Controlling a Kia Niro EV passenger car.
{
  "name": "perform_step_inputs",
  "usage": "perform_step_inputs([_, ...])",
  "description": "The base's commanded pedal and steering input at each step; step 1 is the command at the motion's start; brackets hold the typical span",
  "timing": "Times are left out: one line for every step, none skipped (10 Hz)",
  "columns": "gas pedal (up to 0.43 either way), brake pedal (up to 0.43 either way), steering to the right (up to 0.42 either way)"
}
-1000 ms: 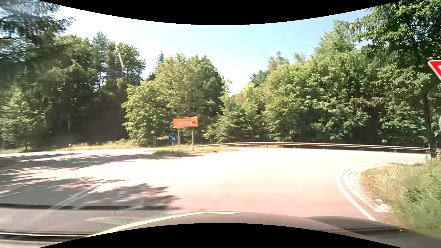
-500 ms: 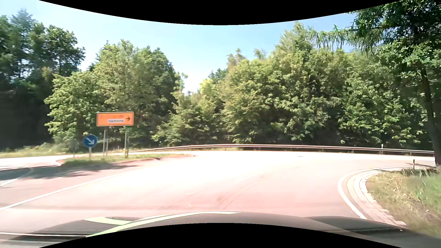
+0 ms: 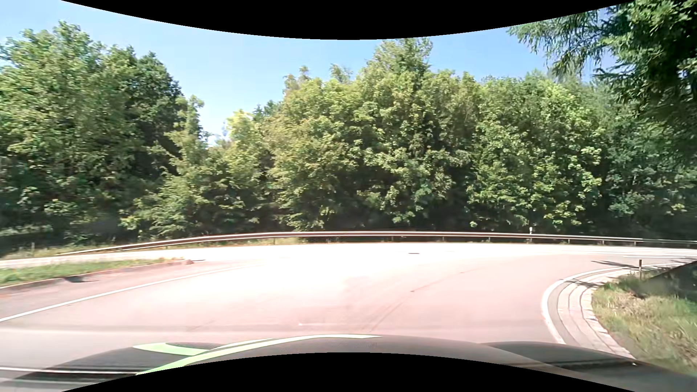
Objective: Follow the waypoints while adhering to traffic rules and regulations
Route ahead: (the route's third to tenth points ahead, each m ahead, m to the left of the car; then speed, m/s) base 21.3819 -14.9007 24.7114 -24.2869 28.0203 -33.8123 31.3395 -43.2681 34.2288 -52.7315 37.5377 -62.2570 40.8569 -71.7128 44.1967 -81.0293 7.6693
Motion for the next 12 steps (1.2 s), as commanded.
perform_step_inputs([0.0, 0.0, 0.273])
perform_step_inputs([0.0, 0.0, 0.274])
perform_step_inputs([0.0, 0.0, 0.276])
perform_step_inputs([0.0, 0.0, 0.279])
perform_step_inputs([0.02, 0.0, 0.283])
perform_step_inputs([0.039, 0.0, 0.283])
perform_step_inputs([0.059, 0.0, 0.283])
perform_step_inputs([0.067, 0.0, 0.284])
perform_step_inputs([0.067, 0.0, 0.286])
perform_step_inputs([0.067, 0.0, 0.286])
perform_step_inputs([0.098, 0.0, 0.285])
perform_step_inputs([0.11, 0.0, 0.284])
